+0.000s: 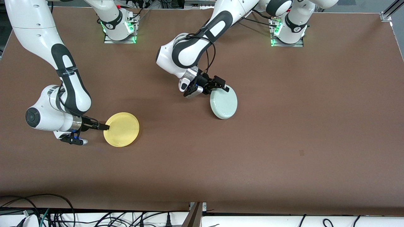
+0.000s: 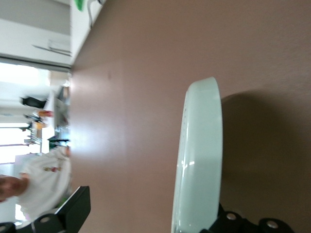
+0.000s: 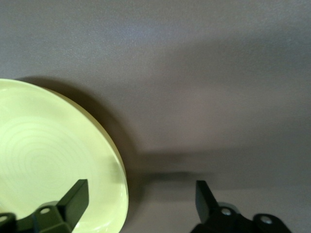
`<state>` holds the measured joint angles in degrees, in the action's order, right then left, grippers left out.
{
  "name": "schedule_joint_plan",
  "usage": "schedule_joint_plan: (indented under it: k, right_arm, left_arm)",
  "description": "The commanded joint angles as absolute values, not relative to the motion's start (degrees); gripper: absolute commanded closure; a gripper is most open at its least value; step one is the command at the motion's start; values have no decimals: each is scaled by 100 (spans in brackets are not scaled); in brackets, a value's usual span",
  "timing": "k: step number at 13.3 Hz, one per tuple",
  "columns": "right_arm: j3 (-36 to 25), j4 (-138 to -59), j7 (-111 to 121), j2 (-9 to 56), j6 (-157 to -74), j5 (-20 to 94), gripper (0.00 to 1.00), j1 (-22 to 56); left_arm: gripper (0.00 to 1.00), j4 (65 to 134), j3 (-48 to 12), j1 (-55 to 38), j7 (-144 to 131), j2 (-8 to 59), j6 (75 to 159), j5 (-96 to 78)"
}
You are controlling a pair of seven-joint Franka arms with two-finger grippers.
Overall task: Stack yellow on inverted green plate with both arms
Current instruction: 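Lower the inverted green plate onto the table with the left gripper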
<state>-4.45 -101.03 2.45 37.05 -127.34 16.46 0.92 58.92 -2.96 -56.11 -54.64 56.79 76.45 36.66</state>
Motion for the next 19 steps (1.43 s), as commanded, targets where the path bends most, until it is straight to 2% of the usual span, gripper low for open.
schedule_joint_plan:
  k: [1,2,3,6,7,10,17,19]
  right_arm:
    - [-387,-10169,264,3691,-12823,1784,50,70]
    - [-361,-10169,264,3691,-12823,1784,70,70]
    - [-334,-10169,264,3691,-12823,1793,82,62]
    - [-325,-10169,264,3700,-12823,1793,92,70]
    - [-325,-10160,264,3700,-12823,1793,99,62]
    - [-316,-10160,281,3700,-12814,1793,100,62]
    - [-316,-10116,325,3656,-12744,1793,100,70]
    - [-325,-10090,351,3578,-12735,1784,100,70]
  left_arm:
    - [0,5669,-317,-5187,-5737,5433,8179,2389]
    - [0,5695,-308,-5038,-5922,5301,8531,1851]
    - [0,5704,-334,-4827,-5959,5213,8769,1428]
    - [0,5791,-343,-4413,-5863,4975,9403,468]
    - [0,5853,-360,-4316,-5845,4966,9526,292]
    - [0,6458,-527,-4306,-5862,4931,10587,176]
    - [0,6539,-598,-4157,-5854,5001,12425,-518]
    - [0,6557,-598,-4088,-5854,4940,12402,-589]
